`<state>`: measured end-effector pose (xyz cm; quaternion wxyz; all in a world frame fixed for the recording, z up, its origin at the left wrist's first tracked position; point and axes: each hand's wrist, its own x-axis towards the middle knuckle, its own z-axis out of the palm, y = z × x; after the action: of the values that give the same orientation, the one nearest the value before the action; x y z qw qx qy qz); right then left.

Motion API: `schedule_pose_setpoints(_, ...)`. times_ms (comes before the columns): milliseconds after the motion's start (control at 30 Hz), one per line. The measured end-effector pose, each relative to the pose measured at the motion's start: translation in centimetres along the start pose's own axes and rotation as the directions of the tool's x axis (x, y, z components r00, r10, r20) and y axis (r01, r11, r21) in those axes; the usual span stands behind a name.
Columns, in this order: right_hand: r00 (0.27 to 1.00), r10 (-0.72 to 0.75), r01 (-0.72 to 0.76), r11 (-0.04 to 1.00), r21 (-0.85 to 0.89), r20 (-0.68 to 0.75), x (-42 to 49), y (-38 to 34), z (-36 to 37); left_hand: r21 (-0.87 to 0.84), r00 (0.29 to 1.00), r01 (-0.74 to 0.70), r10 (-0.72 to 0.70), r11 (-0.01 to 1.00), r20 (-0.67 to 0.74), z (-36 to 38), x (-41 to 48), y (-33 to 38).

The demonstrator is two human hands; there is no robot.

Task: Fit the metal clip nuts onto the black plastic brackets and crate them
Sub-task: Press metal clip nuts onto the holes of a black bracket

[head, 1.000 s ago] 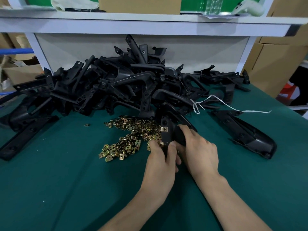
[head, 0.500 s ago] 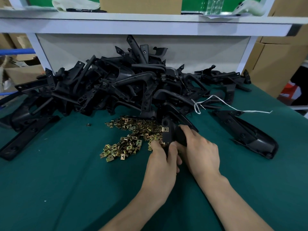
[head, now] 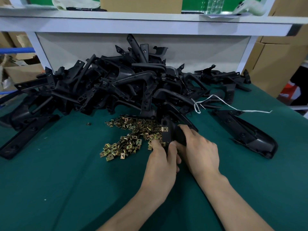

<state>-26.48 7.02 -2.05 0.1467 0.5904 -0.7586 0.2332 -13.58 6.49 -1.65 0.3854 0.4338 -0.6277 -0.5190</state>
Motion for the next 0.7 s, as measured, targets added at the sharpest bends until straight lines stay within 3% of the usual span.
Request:
schedule_pose_setpoints(233,0.998,0.011,-0.01,1.0,-0.008,0.06,0.04,0.22,0.08,-0.055,0.999,0.031,-0.031,0.998,0.009,-0.35,0.29,0.15)
schedule_pose_setpoints(433,0.998,0.022,-0.023,1.0,0.018,0.06,0.05,0.19,-0.02,0.098,1.0,-0.016,0.018,0.995,-0.02,-0.55,0.56,-0.42)
schedule_pose_setpoints(700,0.998,0.023,-0.024,1.0,0.015,0.066,0.1,0.33,0.12,0.16,0.999,-0.037,0.041,0.986,-0.018,-0.4,0.65,-0.73)
